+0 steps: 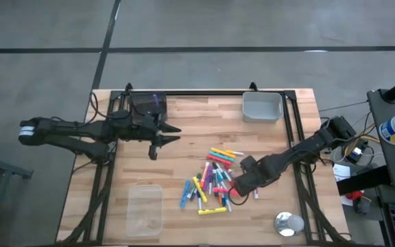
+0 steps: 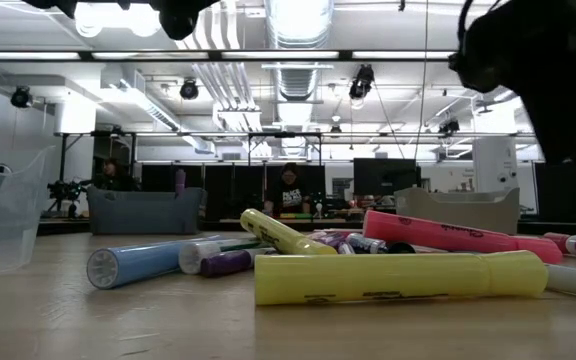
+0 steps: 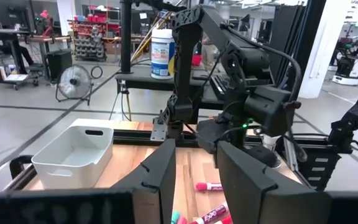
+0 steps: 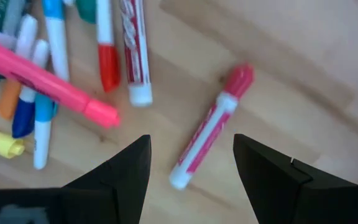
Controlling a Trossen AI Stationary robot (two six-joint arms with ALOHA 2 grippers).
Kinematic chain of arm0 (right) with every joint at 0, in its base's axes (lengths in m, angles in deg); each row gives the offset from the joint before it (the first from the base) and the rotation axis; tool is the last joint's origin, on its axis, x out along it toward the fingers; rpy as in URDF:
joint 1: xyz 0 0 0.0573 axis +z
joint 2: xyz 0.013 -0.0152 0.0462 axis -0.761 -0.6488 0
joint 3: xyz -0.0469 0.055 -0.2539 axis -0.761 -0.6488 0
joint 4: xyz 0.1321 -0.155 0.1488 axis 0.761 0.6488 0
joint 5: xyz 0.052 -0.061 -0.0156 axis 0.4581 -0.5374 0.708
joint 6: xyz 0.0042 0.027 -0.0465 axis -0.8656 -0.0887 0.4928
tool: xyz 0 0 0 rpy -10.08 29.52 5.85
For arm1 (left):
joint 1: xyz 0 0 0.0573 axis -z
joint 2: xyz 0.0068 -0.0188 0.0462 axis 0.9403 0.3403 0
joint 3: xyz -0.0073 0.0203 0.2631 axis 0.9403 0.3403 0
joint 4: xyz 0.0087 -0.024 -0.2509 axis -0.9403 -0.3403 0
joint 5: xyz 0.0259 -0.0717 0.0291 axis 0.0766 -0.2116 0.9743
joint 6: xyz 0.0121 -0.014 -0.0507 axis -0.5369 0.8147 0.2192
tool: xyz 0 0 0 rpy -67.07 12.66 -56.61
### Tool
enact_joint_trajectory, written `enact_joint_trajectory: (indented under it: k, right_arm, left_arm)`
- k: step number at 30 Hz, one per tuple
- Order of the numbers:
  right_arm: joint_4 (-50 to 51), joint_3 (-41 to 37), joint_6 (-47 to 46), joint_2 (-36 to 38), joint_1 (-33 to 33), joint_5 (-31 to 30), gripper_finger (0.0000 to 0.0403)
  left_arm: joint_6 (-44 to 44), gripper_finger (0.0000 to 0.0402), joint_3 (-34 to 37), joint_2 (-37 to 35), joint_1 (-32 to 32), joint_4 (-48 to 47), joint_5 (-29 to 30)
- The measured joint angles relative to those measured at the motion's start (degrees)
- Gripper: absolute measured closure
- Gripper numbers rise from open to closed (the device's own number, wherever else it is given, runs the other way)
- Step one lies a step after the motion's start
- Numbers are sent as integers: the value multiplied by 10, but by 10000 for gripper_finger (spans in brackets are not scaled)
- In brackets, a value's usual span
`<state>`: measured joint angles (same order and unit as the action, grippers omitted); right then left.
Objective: Pick & Place Markers
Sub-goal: Put the pink marker pen into the gray bin
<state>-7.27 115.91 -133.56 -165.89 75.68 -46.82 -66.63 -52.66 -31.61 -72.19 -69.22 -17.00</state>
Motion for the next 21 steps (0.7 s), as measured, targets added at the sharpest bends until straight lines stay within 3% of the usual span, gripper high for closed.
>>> enact_joint_trajectory:
  k: [10,21]
  right_arm:
    - [-7,-2,-161,-8,52,26,179]
    - [-24,-1,-156,-71,59,32,179]
  left_arm:
    - [-19,289,0,21,0,8,0]
    - [-20,289,0,23,0,14,0]
